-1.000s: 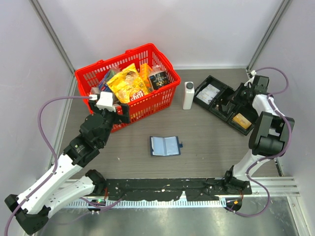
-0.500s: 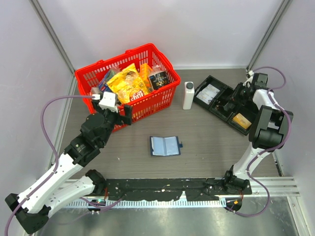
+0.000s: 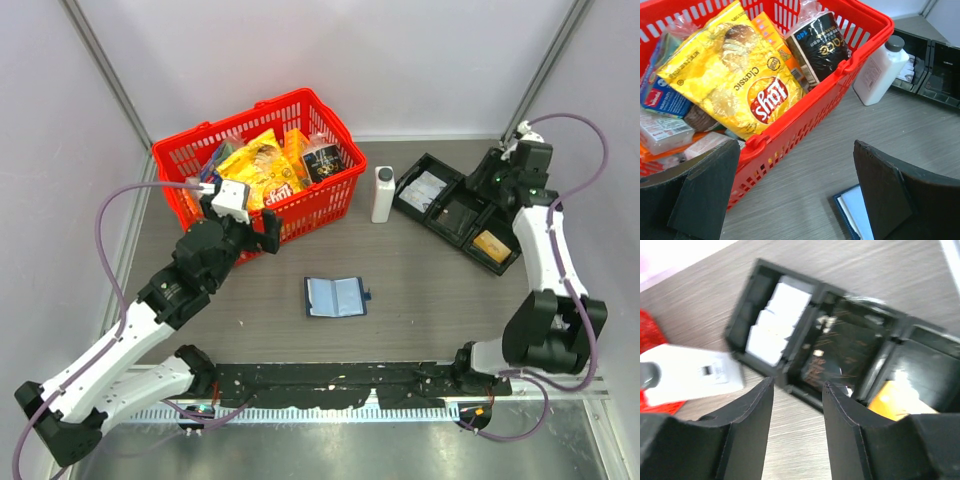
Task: Take the credit cards out of the card holder
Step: Place the credit card in the storage box, then remove the credit card from the card holder.
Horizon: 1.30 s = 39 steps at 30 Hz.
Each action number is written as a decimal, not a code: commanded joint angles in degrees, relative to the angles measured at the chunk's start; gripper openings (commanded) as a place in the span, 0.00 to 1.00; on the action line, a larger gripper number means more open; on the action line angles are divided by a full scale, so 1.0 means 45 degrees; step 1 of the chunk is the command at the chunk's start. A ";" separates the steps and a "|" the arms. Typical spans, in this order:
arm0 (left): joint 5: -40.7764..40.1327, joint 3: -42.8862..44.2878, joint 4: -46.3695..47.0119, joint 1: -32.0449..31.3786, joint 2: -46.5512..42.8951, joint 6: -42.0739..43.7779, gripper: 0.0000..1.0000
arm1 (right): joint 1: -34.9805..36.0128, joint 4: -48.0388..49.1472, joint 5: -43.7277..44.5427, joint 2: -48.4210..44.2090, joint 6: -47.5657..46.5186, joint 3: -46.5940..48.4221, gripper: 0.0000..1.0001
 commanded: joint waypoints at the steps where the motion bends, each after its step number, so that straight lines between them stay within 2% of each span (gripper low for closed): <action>1: 0.0582 0.1230 -0.0594 0.0032 0.0904 -0.1187 1.00 | 0.1663 0.1208 -0.0060 -0.1455 0.0614 -0.1317 0.51; 5: 0.1070 0.2051 -0.1708 -0.0240 0.1919 -0.2437 1.00 | 0.3947 0.1776 -0.0355 -0.2568 0.0965 -0.2021 0.55; 10: 0.0371 0.2385 -0.2335 -0.2306 0.3071 -0.3766 0.99 | 0.6912 0.2224 -0.0375 -0.3234 0.1744 -0.3095 0.55; 13: -0.0451 0.2249 -0.2472 -0.3481 0.3716 -0.4722 0.95 | 0.8593 0.2752 -0.0083 -0.3624 0.2176 -0.4245 0.55; 19: -0.0608 0.1741 -0.2492 -0.4615 0.5045 -0.6383 0.84 | 1.0783 0.3572 0.0640 -0.3606 0.3249 -0.6064 0.51; 22: -0.0609 0.1741 -0.2492 -0.4986 0.5747 -0.6775 0.76 | 1.1255 0.4352 0.0740 -0.3295 0.3719 -0.6903 0.47; 26: -0.0745 0.1935 -0.2920 -0.5026 0.6763 -0.7341 0.54 | 1.1607 0.5056 0.0446 -0.2495 0.3876 -0.7510 0.46; 32: -0.1019 0.1916 -0.3116 -0.4988 0.7994 -0.7829 0.43 | 1.1626 0.5858 0.0231 -0.1538 0.3974 -0.8019 0.45; 39: -0.0141 0.1214 -0.2648 -0.4461 0.9186 -0.8650 0.41 | 1.1627 0.5799 0.0193 -0.0599 0.3896 -0.8117 0.45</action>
